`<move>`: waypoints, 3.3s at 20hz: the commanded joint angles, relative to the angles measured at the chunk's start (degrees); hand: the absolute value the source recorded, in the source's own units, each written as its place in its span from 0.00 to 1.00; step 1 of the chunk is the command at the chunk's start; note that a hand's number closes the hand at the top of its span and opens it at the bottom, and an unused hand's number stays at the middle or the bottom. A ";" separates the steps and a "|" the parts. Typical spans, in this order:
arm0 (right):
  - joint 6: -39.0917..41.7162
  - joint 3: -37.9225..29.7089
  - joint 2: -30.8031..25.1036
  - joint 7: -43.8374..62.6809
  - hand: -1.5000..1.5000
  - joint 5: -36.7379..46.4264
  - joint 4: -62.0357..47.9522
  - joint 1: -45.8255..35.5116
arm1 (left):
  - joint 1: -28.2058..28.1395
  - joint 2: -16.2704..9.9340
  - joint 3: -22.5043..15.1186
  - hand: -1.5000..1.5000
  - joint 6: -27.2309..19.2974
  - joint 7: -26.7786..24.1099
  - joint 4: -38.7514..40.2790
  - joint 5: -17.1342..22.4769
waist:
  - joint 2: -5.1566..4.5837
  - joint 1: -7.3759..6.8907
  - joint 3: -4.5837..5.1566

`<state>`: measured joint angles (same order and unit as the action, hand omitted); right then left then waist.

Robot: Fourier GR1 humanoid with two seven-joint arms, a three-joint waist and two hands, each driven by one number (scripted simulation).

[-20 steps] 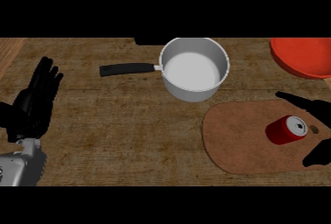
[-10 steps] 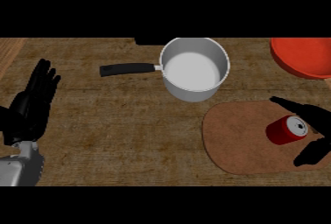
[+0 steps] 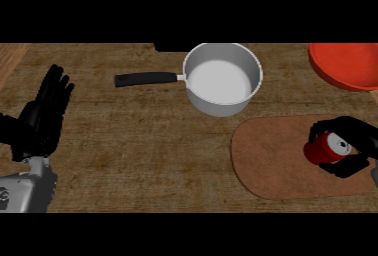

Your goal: Pick the can from the cutting board and place it in the pot

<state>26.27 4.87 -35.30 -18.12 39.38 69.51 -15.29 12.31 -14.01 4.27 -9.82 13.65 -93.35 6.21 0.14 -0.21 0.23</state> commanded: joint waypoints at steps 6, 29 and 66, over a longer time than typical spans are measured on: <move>-1.52 15.82 24.74 21.27 1.00 7.92 10.78 -3.28 | -0.71 0.48 -1.66 0.50 2.50 0.30 -1.11 0.51 | -0.04 -3.96 0.19; -46.73 41.68 35.29 83.33 1.00 16.51 19.92 -31.37 | 3.70 1.93 -2.44 0.50 0.90 0.45 2.78 -1.03 | 0.58 -4.92 -0.02; -63.38 23.69 35.29 70.85 1.00 13.08 -36.61 -49.95 | 2.79 2.67 -0.55 0.50 0.46 -1.65 2.74 -1.94 | -1.10 -2.49 -0.22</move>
<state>-34.39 32.52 -0.22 55.92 57.69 38.55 -63.61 14.02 -12.12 3.92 -8.73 12.47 -91.80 4.84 -0.64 -2.25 0.03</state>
